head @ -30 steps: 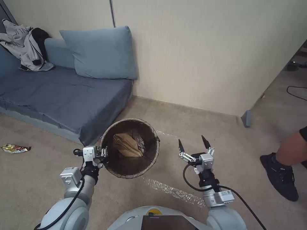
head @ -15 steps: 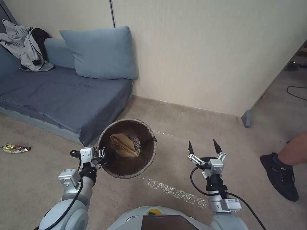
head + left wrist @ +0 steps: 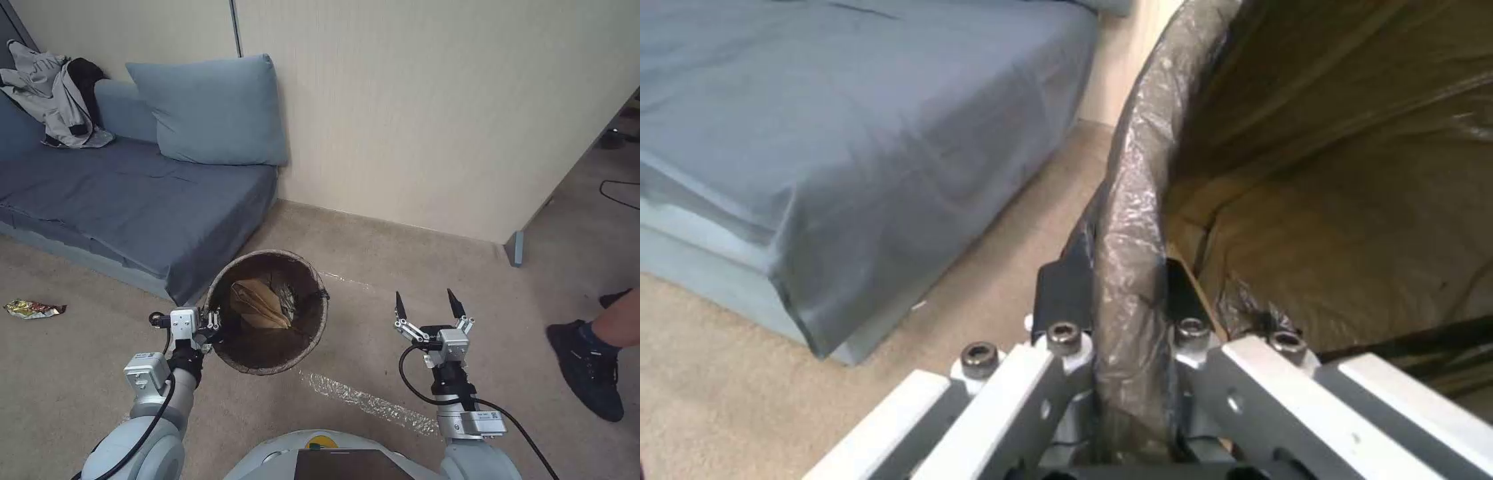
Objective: Pick up the trash bin, then pick up the garbage from the floor and place it into the trash bin.
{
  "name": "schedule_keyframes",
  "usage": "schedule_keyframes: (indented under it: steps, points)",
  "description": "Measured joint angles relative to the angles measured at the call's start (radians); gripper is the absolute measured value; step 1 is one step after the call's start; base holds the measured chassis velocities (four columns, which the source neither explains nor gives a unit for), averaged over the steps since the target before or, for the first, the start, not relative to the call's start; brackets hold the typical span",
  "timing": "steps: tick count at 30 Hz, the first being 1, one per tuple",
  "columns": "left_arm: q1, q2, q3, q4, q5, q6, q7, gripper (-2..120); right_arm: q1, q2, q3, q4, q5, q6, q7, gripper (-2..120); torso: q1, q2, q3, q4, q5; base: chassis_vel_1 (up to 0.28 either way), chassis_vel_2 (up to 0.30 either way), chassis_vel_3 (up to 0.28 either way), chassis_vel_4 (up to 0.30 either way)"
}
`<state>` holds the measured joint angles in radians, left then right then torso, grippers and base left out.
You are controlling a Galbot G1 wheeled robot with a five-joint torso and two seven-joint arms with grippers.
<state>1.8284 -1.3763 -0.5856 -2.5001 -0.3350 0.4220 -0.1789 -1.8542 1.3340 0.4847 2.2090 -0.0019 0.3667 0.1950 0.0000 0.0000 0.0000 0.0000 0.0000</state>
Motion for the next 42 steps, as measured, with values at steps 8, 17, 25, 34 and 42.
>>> schedule_keyframes:
  steps: [8,17,25,34,42]
  points:
    - [-0.003,-0.003,0.003,0.0,0.0,0.0,0.001,2,0.003,-0.003,0.0,-0.002,0.002,-0.01,0.0,100,0.0,0.0,0.0,0.0002,0.0,0.0,0.0,0.0,0.0]
    - [-0.002,-0.004,0.004,0.0,0.0,0.0,0.001,2,0.011,-0.002,-0.009,-0.015,0.003,-0.016,0.002,100,0.0,0.0,0.0,0.0,0.0,0.042,0.038,0.041,0.036]
    - [-0.002,-0.006,0.006,0.0,0.0,0.0,0.001,2,0.012,-0.002,-0.01,-0.018,0.004,-0.017,0.006,100,0.0,0.0,0.0,0.0001,0.0,0.047,0.062,0.065,0.06]
    - [-0.003,-0.005,0.006,0.0,-0.001,0.0,0.001,2,0.017,-0.003,-0.018,-0.016,0.01,-0.032,0.015,100,0.0,0.0,0.0,0.0,0.0,0.058,0.056,0.066,0.07]
    - [-0.003,-0.005,0.006,0.0,-0.002,0.0,0.001,2,0.024,-0.006,-0.02,-0.016,0.01,-0.038,0.019,100,0.0,0.0,0.0,0.0002,0.0,0.063,0.063,0.07,0.057]
